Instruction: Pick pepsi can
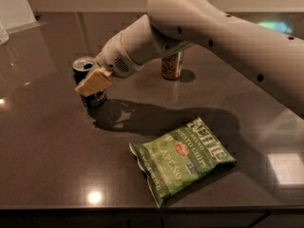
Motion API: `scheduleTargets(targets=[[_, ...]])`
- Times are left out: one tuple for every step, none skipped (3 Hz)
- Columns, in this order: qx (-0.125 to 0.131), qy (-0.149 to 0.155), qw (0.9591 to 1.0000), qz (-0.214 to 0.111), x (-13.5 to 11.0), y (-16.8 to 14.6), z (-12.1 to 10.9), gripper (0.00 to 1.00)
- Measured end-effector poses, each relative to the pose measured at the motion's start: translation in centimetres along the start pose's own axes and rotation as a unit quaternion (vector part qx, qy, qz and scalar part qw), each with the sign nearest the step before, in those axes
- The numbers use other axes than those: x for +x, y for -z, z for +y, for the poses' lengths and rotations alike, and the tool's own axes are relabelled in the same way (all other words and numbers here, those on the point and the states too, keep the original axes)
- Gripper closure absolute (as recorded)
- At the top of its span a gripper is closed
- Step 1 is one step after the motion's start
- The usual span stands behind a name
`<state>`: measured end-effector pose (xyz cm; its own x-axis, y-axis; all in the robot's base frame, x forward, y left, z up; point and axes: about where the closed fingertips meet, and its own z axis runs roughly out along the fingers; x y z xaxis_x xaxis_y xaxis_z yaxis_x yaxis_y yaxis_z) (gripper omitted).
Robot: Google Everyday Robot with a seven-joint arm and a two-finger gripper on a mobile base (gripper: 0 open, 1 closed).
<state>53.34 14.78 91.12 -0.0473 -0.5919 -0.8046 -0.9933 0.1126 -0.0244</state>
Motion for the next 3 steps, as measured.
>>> scheduleTargets(targets=[[-0.01,0.01,0.9996,-0.025,-2.1,3.0,0.5,1.0],[-0.028,0.023,0.9985,-0.041,-4.5,5.9,0.6,1.0],[-0.05,0.037,0.9968,-0.05,-6.7,8.1,0.7,1.0]])
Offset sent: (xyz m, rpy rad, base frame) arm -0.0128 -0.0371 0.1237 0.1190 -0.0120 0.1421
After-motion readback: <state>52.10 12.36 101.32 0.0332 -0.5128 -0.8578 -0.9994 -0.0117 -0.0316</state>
